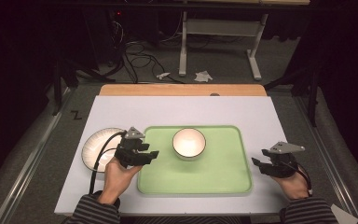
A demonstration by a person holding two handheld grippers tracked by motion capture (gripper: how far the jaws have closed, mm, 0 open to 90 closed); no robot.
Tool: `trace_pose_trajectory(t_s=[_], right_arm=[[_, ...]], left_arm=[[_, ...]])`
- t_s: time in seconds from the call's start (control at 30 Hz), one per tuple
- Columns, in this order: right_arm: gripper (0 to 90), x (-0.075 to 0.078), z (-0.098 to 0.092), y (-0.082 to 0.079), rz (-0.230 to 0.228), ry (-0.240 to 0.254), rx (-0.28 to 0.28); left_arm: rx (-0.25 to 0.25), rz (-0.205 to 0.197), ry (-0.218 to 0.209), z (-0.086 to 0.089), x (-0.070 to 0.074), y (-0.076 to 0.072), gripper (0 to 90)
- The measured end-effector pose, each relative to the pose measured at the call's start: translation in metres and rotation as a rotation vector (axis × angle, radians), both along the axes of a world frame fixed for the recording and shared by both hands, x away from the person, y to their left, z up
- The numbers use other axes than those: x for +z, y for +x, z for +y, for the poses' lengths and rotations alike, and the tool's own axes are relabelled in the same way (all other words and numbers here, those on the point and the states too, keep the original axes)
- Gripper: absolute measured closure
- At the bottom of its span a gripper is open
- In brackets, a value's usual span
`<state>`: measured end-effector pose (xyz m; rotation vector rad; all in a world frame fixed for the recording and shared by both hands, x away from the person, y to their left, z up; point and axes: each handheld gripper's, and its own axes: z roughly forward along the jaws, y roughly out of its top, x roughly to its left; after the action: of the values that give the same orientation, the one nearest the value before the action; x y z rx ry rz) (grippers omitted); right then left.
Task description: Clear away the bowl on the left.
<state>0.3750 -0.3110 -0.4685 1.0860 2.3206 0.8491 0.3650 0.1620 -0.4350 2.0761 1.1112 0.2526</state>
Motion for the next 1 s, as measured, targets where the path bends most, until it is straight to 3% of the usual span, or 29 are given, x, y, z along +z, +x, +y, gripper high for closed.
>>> trace_pose_trajectory(t_s=[0.47, 1.0], right_arm=[[46.6, 0.001, 0.001, -0.001, -0.002, 0.0, 0.012], [46.4, 0.002, 0.002, -0.002, 0.002, 0.011, 0.011]], left_arm=[[-0.01, -0.001, 0.009, -0.007, -0.007, -0.004, 51.6], [-0.022, 0.05, 0.012, -0.015, -0.019, -0.002, 50.4]])
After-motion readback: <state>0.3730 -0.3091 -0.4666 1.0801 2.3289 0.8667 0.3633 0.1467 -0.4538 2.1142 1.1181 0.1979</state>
